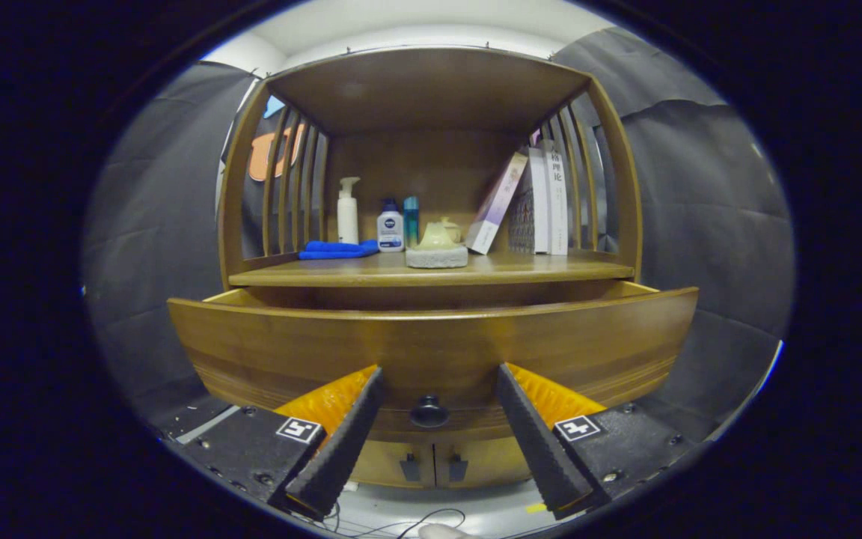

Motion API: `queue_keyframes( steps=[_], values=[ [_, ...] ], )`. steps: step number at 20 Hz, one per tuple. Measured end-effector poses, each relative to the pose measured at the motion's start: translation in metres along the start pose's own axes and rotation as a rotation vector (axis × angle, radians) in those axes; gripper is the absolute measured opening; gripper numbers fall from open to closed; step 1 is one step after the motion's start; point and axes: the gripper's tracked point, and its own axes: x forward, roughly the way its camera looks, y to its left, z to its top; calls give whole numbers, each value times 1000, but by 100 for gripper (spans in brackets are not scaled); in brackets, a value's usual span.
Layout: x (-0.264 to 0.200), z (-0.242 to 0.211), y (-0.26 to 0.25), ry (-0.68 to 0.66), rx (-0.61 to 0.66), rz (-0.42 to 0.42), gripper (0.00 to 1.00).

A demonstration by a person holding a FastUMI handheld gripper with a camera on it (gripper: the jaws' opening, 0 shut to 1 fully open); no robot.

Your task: Pull open the drawer, take out the items inside it, and place them on the countertop above the cabinet.

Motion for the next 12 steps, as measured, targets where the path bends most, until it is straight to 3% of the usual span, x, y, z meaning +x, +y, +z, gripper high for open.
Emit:
queue_keyframes(
  steps=[12],
  values=[
    [81, 14, 3, 0, 58, 8, 99]
  ],
)
